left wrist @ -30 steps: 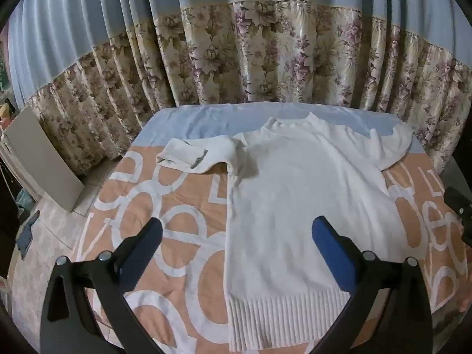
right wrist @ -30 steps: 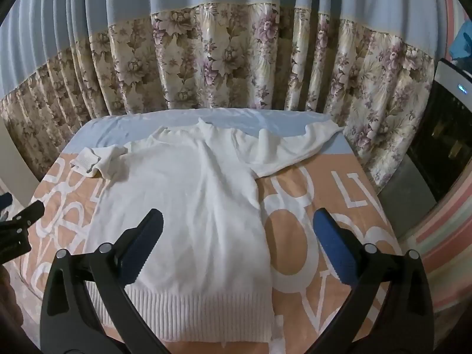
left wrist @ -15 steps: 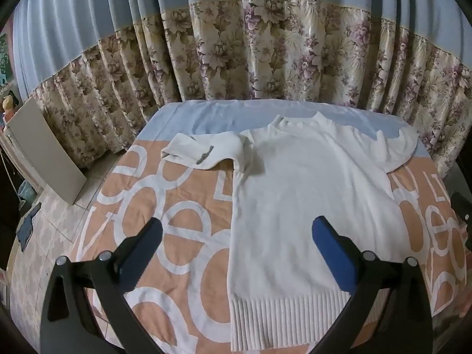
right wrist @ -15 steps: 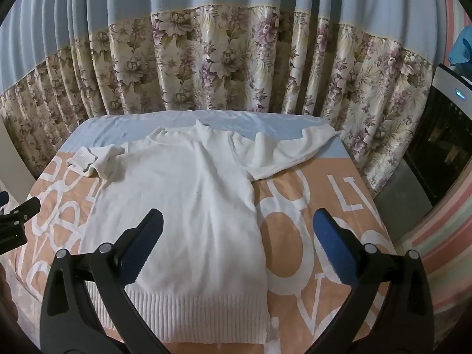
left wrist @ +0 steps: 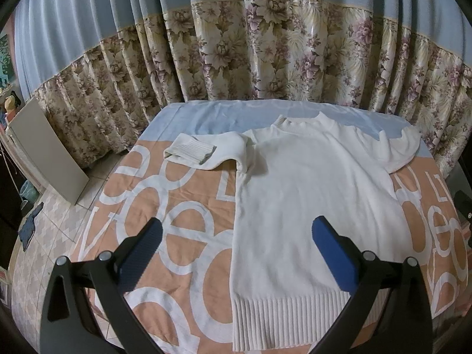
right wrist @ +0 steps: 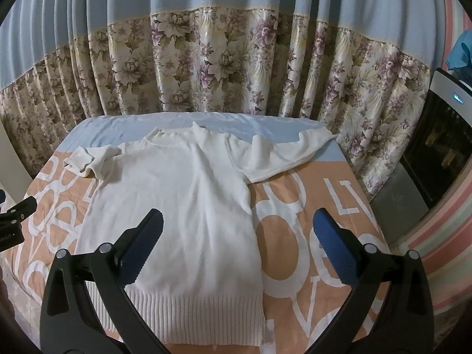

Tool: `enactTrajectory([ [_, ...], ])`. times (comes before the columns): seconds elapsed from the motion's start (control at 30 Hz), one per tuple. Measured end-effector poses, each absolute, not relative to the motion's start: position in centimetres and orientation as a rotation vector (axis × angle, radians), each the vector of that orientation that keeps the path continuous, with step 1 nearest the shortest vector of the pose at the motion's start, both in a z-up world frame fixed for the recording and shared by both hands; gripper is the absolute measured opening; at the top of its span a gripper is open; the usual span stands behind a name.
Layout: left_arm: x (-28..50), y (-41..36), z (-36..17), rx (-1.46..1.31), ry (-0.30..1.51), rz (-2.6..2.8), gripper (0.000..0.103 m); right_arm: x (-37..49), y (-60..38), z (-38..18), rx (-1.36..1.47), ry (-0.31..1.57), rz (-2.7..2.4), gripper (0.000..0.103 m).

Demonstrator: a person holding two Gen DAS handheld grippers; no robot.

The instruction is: Fold small clothes

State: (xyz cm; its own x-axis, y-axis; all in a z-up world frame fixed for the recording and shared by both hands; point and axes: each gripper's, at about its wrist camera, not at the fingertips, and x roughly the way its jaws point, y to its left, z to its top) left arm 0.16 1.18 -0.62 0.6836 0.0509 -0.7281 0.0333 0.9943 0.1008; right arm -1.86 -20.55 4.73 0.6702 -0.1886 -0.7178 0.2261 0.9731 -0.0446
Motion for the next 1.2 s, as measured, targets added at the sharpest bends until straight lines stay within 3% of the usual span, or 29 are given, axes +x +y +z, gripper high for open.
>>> enactTrajectory([
  [1.2, 0.27, 1.63, -0.40, 0.112, 0.815, 0.020, 0.102, -1.85, -20.37, 4.91, 0.040, 0.800, -0.238, 0.100],
])
